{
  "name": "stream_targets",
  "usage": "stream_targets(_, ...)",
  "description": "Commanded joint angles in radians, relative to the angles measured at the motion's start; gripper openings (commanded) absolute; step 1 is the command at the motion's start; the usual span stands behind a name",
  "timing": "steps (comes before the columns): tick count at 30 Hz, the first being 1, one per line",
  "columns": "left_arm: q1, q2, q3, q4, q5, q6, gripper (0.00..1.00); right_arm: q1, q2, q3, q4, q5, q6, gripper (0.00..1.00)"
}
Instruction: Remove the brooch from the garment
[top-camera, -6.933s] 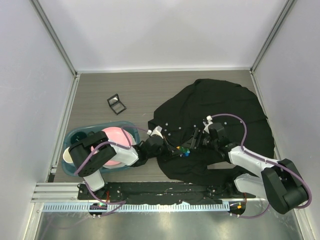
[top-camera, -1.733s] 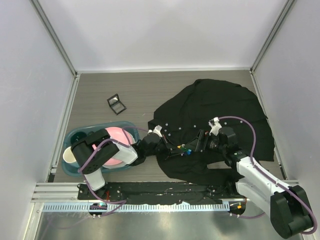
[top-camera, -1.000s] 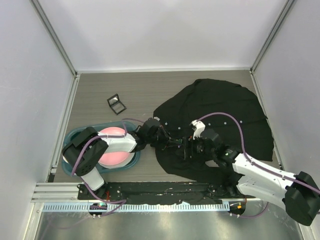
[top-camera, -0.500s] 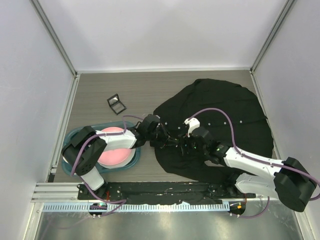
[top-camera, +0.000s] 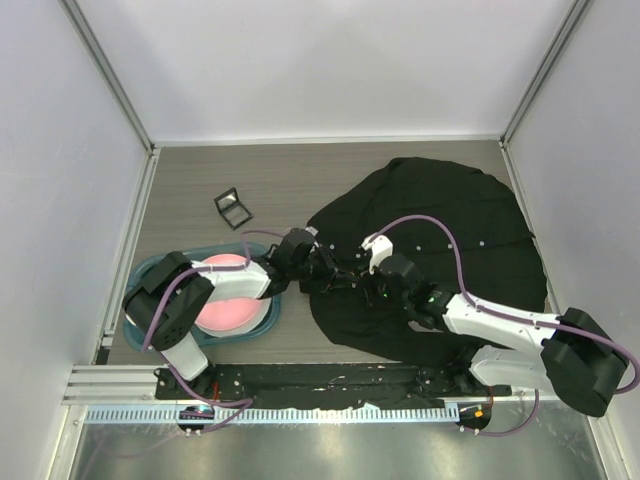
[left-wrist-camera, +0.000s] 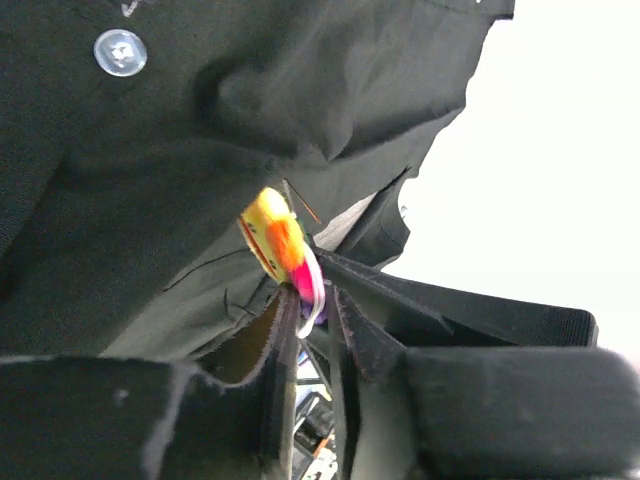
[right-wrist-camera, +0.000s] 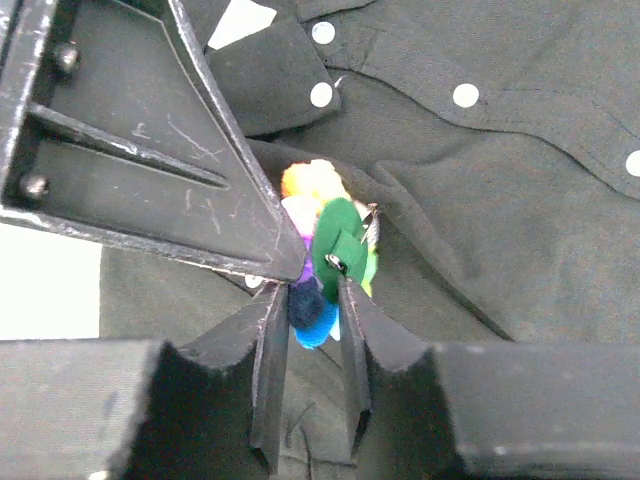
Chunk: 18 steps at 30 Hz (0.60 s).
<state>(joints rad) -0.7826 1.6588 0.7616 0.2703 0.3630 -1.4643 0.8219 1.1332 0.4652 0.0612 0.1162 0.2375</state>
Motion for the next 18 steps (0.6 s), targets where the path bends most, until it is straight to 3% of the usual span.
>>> stream_targets(1, -0.007, -0.054, -0.041, 0.113, 0.039, 0.019, 0.26, -0.003, 0.008, 0.032, 0.072, 0.051, -0.003, 0.27)
stream_targets(5, -0.009, -0.131, -0.056, 0.069, -0.005, 0.1, 0.44, -0.001, 0.008, 0.036, 0.06, 0.069, 0.009, 0.27)
stream_targets(8, -0.009, -0.235, -0.079, -0.009, -0.084, 0.178, 0.47, -0.003, 0.008, 0.049, 0.042, 0.085, 0.025, 0.27)
stream_targets(12, -0.029, -0.343, -0.082, -0.152, -0.219, 0.306, 0.37, -0.004, 0.014, 0.062, 0.034, 0.112, 0.063, 0.26)
stream_targets(13, -0.038, -0.352, -0.076, -0.213, -0.254, 0.33, 0.31, -0.003, 0.019, 0.066, 0.034, 0.112, 0.068, 0.25)
stream_targets(18, -0.153, -0.285, 0.005, -0.356, -0.354, 0.435, 0.17, -0.035, 0.062, 0.099, 0.034, 0.039, 0.105, 0.23)
